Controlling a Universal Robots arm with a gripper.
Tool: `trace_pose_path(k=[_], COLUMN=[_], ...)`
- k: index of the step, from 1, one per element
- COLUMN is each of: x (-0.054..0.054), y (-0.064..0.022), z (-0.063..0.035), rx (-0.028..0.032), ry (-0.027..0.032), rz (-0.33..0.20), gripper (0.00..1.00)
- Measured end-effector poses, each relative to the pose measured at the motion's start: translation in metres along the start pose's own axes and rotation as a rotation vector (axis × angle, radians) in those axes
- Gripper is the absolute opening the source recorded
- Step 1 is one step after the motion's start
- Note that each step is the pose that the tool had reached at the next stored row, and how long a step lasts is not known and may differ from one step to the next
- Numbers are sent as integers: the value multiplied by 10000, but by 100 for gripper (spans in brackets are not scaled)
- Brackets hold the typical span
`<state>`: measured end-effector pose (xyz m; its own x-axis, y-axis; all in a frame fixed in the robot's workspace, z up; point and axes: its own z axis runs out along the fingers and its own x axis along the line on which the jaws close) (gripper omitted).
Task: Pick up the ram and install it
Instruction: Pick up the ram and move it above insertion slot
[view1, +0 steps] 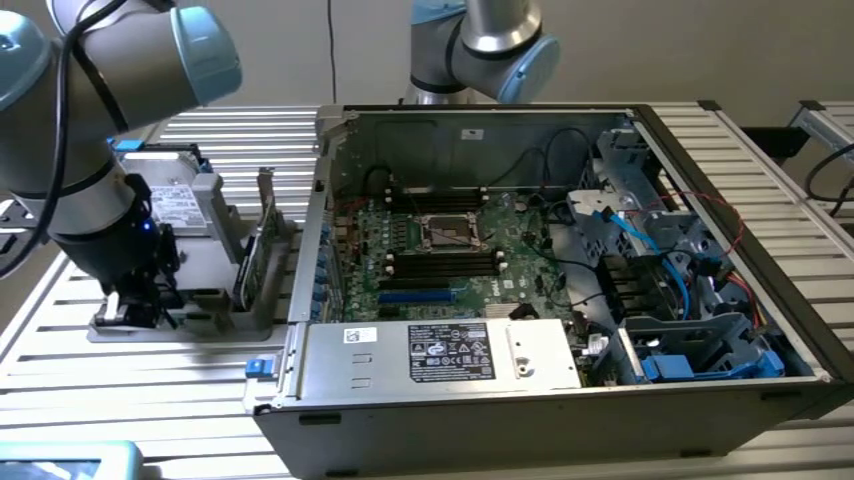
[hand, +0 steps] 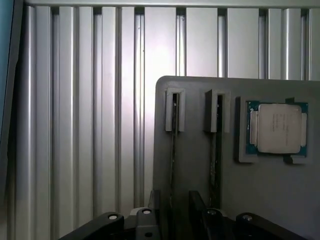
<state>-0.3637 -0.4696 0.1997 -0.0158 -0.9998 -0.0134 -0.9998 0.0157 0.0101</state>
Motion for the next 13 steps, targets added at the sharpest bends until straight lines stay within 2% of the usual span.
trace_pose_path(k=[7,8,9,10,12,13], x=[1,1,1,0,0,1], y=[3,4,4,5,8,9], z=[25,28,29,29,29,10], rx=[0,0,0,-1,-1,1], ry=[0,0,0,1,0,-4], rz=[1,0,0,0,0,1], gripper=[36,35,28,28,16,16])
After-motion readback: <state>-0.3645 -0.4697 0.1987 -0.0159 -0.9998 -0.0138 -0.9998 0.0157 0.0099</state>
